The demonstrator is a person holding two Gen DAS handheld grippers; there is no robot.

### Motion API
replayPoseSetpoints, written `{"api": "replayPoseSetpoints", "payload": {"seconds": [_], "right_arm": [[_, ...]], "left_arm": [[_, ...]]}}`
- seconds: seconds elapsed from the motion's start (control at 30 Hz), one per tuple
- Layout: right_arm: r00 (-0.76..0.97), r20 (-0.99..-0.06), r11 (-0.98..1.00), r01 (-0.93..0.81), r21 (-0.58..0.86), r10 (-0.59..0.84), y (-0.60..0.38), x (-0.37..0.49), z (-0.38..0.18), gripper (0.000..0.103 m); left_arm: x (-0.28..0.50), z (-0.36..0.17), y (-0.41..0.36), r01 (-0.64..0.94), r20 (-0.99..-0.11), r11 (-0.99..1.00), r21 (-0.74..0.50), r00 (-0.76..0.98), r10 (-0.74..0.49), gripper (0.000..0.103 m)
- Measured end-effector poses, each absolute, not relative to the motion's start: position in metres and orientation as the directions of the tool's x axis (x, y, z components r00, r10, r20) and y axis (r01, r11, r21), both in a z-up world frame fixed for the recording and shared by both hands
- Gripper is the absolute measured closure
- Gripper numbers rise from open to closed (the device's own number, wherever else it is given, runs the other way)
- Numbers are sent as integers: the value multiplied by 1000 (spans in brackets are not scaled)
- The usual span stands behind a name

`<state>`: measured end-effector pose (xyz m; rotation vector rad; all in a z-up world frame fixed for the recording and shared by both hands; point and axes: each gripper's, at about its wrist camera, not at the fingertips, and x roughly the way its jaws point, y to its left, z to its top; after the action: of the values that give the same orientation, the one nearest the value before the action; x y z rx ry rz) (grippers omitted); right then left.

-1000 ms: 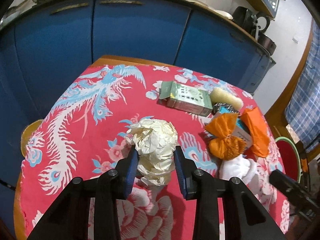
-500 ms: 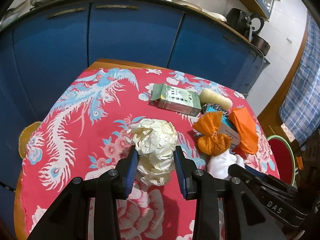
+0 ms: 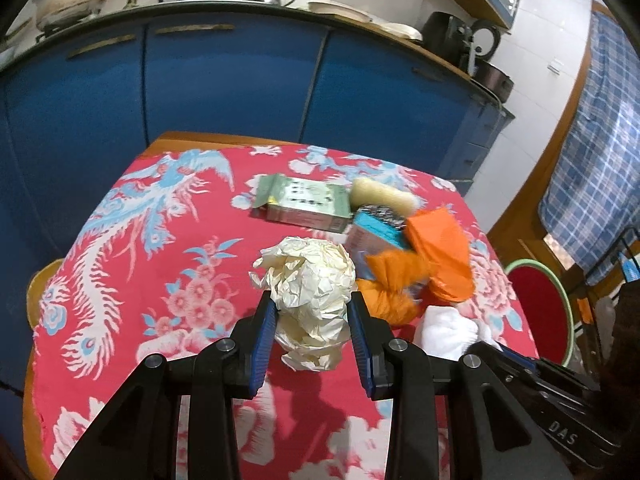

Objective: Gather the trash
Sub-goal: 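Grasp the white cloth with the right tool, then carry the paper in the left tool and white cloth in the right tool over the bucket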

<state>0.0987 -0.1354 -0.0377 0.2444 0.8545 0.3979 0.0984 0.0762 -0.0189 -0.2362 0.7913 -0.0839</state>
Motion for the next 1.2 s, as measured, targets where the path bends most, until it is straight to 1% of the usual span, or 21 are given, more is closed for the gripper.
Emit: {"api": "replayPoseSetpoints", "payload": {"seconds": [0.4, 0.77, 1.2], "right_arm": [[683, -627, 914, -157, 375, 375, -189, 72, -12, 84], [761, -595, 928, -27, 372, 261, -247, 56, 1, 84], [804, -578, 910, 126, 394, 139, -318, 48, -1, 84]], "left_arm": [[99, -6, 26, 128, -689, 956, -265, 669, -281, 66], [109, 7, -42, 283, -684, 922, -263, 620, -385, 66], [122, 13, -123, 407, -699, 881, -243, 556, -450, 66]]}}
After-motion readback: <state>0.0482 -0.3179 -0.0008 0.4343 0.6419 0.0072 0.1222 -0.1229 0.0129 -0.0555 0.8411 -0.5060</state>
